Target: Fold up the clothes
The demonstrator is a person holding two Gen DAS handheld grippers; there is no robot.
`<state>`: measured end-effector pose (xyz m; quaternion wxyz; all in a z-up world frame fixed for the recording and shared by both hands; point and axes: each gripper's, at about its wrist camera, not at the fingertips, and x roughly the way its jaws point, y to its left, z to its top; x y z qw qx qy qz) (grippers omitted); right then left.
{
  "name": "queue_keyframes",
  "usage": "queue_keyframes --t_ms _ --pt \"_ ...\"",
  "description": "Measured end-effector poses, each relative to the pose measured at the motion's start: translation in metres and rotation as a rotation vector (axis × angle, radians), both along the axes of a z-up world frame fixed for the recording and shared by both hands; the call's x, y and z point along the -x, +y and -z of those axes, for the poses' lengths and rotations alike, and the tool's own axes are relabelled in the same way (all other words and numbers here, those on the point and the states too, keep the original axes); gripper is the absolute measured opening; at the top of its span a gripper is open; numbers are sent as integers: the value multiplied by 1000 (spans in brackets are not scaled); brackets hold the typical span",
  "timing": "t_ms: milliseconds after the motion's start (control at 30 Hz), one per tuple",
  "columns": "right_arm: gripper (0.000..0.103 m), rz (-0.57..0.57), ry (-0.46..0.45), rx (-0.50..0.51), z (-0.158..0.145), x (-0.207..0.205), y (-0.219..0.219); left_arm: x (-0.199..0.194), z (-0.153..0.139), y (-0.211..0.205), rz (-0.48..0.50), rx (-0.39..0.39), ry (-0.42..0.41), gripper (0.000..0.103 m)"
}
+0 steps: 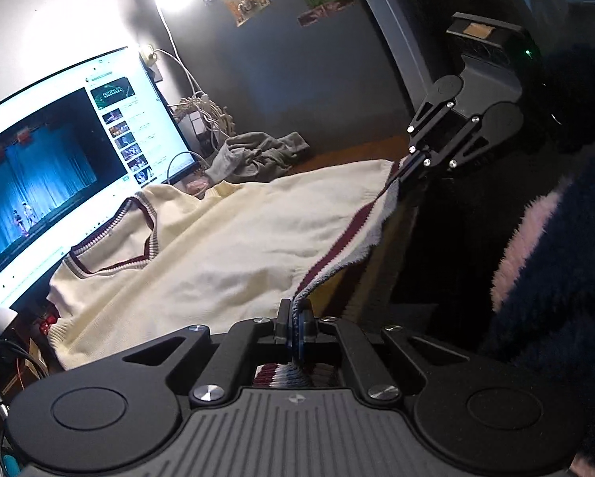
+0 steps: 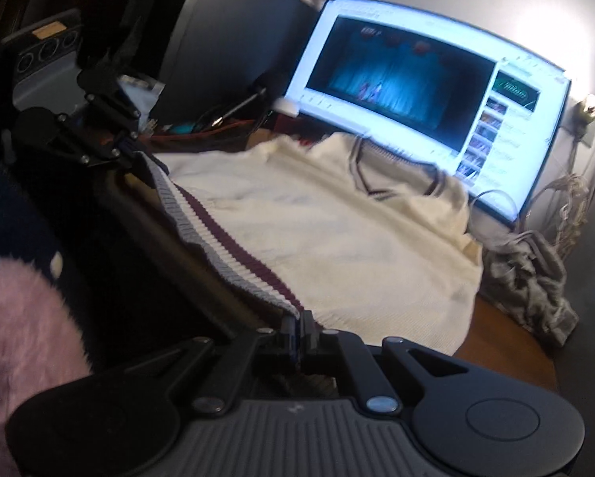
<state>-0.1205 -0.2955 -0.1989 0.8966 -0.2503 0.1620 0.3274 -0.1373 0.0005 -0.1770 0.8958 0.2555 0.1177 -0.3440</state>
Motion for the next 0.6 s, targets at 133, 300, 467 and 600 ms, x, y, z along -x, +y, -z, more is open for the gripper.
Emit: queue_keyframes --t_ms 133,300,467,600 --pt "1 2 16 -25 -1 2 -5 2 1 4 8 7 27 2" --pt "1 -13 36 6 1 7 -9 9 11 0 65 -84 43 2" --pt "1 -12 71 43 8 7 -13 14 13 -3 90 -157 36 5" --pt "1 -26 126 34 3 8 -22 20 11 8 87 -195 76 13"
